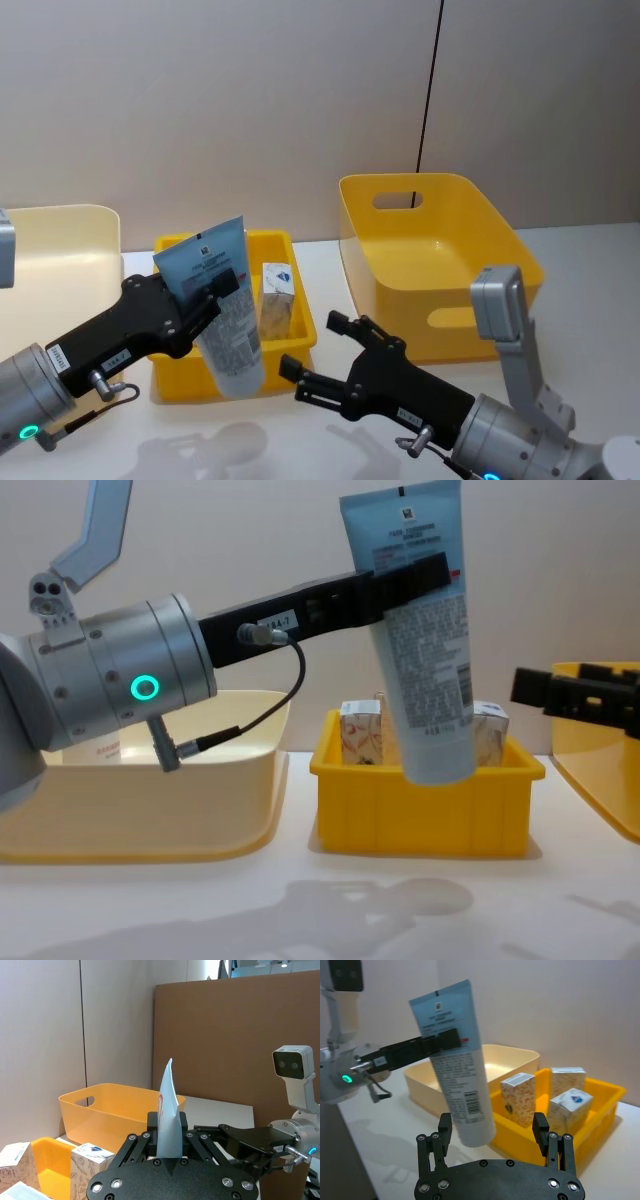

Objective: Bimanual collaborative sorting of washing and personal care products

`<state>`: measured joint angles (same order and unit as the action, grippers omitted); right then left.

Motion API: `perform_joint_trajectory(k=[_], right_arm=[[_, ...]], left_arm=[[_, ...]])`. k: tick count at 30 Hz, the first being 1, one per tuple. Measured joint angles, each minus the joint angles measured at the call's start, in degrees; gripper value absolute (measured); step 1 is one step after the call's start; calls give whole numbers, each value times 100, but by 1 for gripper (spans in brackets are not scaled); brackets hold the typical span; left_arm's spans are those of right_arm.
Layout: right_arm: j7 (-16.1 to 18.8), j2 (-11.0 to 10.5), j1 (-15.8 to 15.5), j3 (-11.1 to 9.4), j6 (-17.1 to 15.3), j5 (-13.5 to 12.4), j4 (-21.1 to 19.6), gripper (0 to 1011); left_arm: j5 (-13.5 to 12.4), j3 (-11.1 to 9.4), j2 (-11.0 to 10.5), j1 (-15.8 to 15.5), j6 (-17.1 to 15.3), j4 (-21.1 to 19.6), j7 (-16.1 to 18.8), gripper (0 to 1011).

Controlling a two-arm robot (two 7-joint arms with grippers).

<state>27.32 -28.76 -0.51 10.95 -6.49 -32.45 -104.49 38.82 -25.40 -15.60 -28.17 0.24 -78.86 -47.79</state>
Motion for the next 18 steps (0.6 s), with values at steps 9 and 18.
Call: perform_joint_trajectory(k=[9, 18], right_arm=[[380, -102, 365, 273, -204, -108, 146, 1001], [359, -89, 678, 551, -258, 84, 289, 1001]], left_arm=[[1, -6, 0, 0, 2, 0, -6, 214], [1, -8, 0, 0, 2, 0, -6, 213]])
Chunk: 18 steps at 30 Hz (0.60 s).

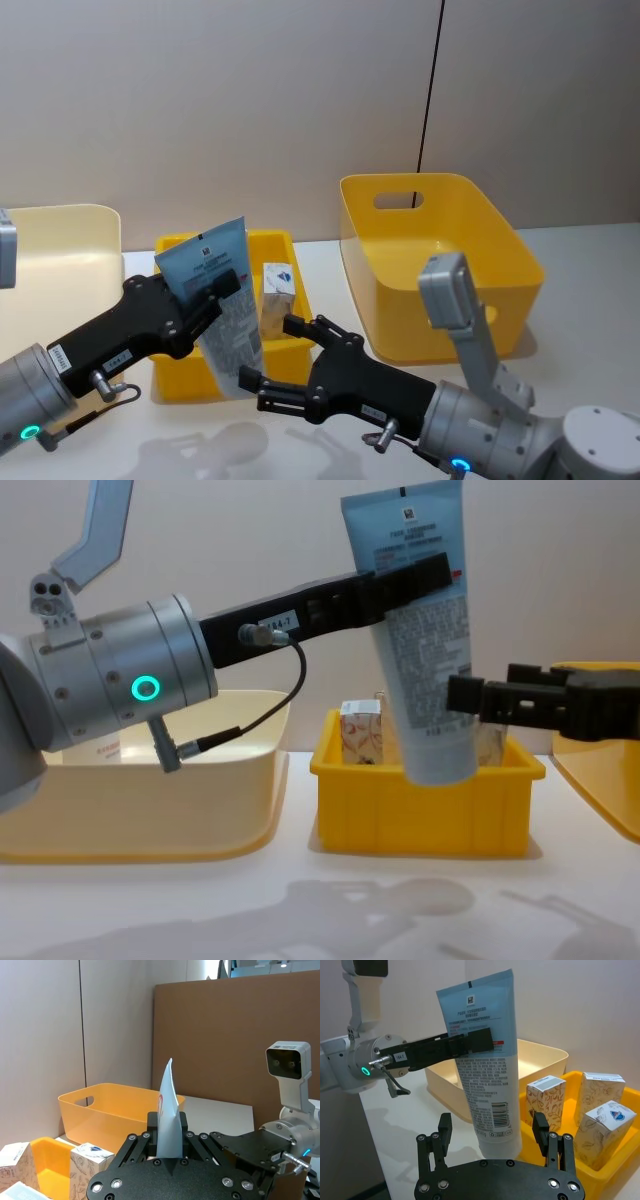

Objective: Bimanual collaborative sorting of washing and personal care products

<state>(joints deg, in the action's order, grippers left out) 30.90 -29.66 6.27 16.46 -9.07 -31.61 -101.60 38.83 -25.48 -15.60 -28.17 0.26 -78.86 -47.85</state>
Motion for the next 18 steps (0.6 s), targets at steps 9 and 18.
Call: perform_joint_trajectory(k=[9, 18], right_arm=[[-113, 64, 271, 279, 49, 283, 151, 1001], [-162, 193, 619, 607, 175, 574, 415, 1001]], left_arm=[[0, 0, 0, 0, 0, -1, 0, 214], [0, 0, -1, 0, 0, -1, 1, 213]])
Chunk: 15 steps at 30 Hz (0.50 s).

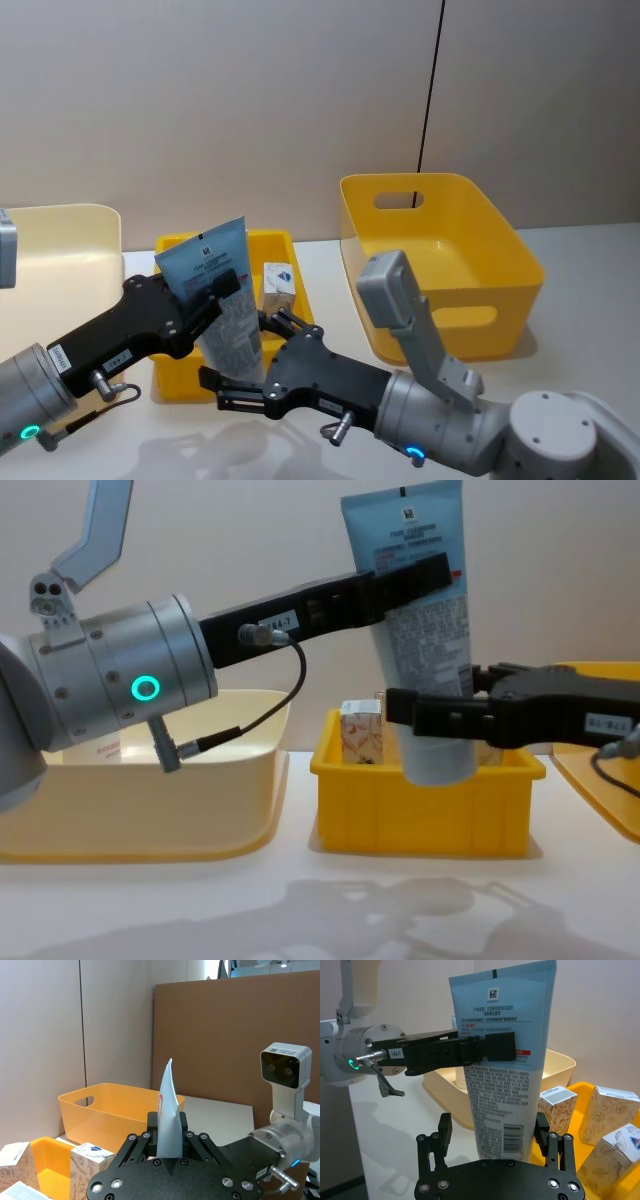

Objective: Bimanual collaborative sorting of washing and personal care products

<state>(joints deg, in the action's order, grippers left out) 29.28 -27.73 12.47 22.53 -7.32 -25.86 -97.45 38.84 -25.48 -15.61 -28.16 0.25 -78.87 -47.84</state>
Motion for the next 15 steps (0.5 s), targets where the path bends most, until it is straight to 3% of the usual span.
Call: perform_joint_trajectory(k=[10, 15], right_arm=[[-132, 159, 292, 267, 100, 285, 257, 996], [-170, 200, 364, 340, 126, 356, 324, 896]], left_arm=[[0, 0, 0, 0, 0, 0, 0, 214], [0, 1, 0, 0, 0, 0, 0, 214]])
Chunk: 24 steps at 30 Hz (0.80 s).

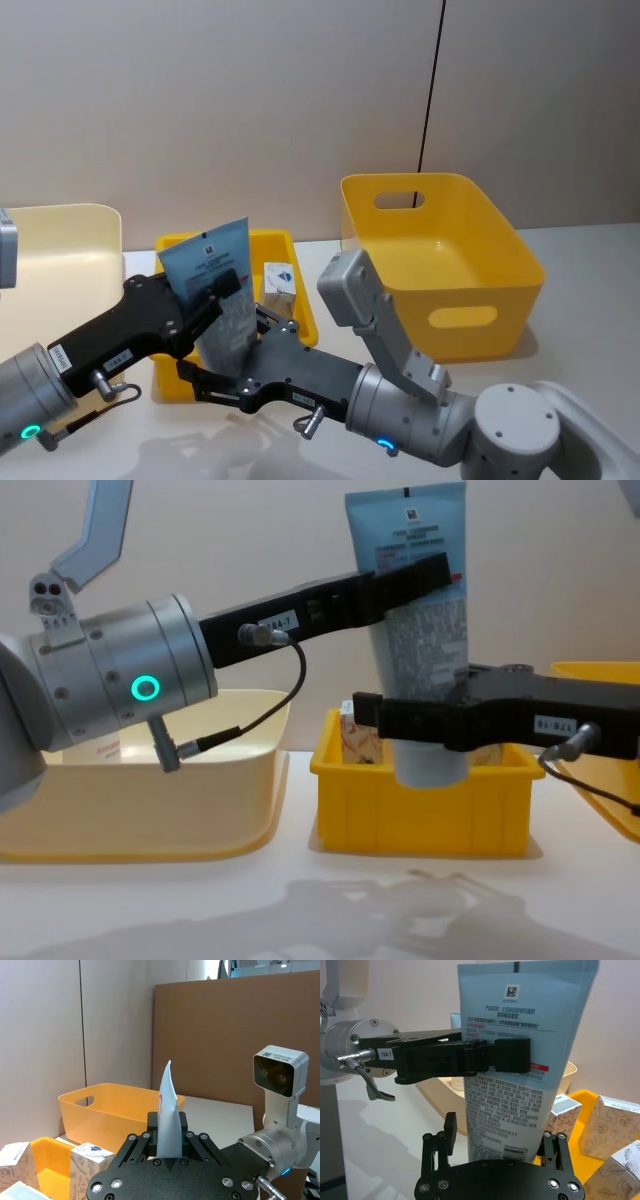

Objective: Bimanual collaborative sorting of washing and personal care products

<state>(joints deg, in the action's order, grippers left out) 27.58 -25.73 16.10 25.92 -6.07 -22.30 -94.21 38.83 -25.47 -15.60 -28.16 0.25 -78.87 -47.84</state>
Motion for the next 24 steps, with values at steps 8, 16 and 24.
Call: perform_joint_trajectory(k=[8, 16, 24], right_arm=[[-40, 46, 85, 78, 27, 82, 69, 675], [-57, 72, 125, 113, 43, 118, 106, 608], [-68, 85, 147, 134, 51, 142, 127, 556]], left_arm=[[0, 0, 0, 0, 0, 0, 0, 213], [0, -1, 1, 0, 0, 0, 0, 249], [0, -1, 0, 0, 0, 0, 0, 483]])
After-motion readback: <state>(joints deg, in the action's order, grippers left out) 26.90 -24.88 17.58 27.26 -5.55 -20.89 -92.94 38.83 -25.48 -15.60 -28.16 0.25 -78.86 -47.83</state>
